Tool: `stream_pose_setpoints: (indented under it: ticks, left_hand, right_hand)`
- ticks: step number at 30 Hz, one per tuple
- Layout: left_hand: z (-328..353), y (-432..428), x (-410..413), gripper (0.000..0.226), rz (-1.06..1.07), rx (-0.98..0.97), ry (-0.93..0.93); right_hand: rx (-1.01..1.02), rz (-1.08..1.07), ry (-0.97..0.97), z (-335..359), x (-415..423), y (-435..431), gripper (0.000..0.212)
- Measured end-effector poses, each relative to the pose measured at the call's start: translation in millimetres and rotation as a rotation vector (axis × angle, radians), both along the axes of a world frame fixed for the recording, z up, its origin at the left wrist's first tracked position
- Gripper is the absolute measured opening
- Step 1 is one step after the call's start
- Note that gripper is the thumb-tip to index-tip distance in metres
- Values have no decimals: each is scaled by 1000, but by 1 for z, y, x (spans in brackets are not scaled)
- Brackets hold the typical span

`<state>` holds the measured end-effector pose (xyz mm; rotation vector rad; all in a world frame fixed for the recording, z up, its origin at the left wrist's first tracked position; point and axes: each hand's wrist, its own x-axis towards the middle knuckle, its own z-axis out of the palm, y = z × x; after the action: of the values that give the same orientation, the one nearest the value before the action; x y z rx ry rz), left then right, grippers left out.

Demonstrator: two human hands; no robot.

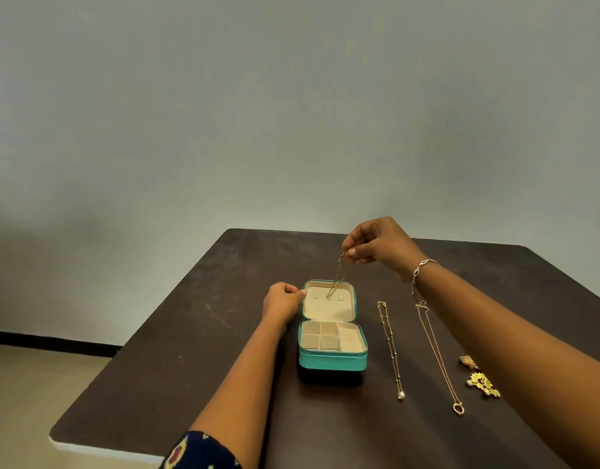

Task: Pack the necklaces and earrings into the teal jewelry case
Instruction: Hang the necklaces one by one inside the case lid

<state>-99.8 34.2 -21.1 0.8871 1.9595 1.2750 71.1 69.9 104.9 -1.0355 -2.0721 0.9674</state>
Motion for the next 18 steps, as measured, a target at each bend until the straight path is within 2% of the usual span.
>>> stream_pose_setpoints:
  ticks: [3,8,12,14,18]
  left_hand:
    - [-6,9,0,23,-34,-59,12]
    - [-9,14,-1,18,-51,-102,0]
    - [-5,3,0,31,-116,6,-149]
    - [-3,-5,2,31,-174,58,-217]
    - [-10,-12,5,29,-232,172,-241]
  right_hand:
    - [57,41,-50,-1,-7,3,10]
    - [149,117,-146,-5,-14,5,11]
    - [219,141,-200,-6,-17,7,12]
    - [264,144,-223,-7,-18,6,15]
    - [373,162,-336,-12,-23,3,19]
